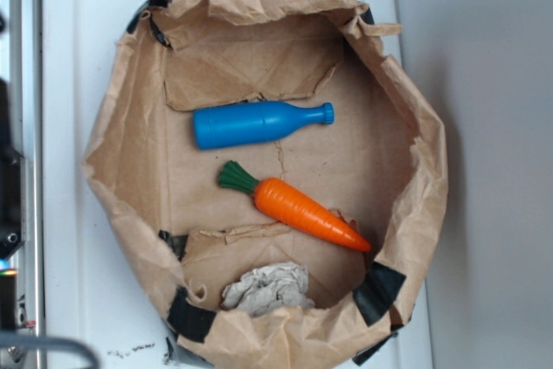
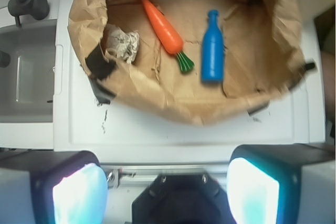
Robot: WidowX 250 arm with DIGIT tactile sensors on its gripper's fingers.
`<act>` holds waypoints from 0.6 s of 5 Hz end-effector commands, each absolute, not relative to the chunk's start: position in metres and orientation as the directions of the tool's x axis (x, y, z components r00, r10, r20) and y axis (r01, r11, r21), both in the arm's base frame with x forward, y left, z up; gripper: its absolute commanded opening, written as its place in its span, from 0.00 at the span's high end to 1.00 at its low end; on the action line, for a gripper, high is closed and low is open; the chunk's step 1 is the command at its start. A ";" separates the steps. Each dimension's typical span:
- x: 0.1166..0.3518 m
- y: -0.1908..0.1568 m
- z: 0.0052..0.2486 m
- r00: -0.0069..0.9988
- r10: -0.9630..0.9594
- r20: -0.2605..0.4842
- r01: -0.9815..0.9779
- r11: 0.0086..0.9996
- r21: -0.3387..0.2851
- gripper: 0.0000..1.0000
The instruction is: Grab the blue bottle.
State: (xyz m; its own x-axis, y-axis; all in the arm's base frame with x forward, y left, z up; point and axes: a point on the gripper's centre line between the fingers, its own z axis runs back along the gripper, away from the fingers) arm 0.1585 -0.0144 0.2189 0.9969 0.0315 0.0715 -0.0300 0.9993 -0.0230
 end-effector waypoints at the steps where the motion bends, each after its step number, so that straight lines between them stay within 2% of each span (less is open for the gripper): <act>1: 0.242 0.022 0.200 0.990 0.034 0.136 -0.035 0.999 0.007 0.00; 2: 0.266 0.023 0.187 0.991 -0.005 0.132 0.001 0.999 0.035 0.00; 3: 0.266 0.023 0.187 0.991 -0.005 0.132 0.001 0.999 0.035 0.00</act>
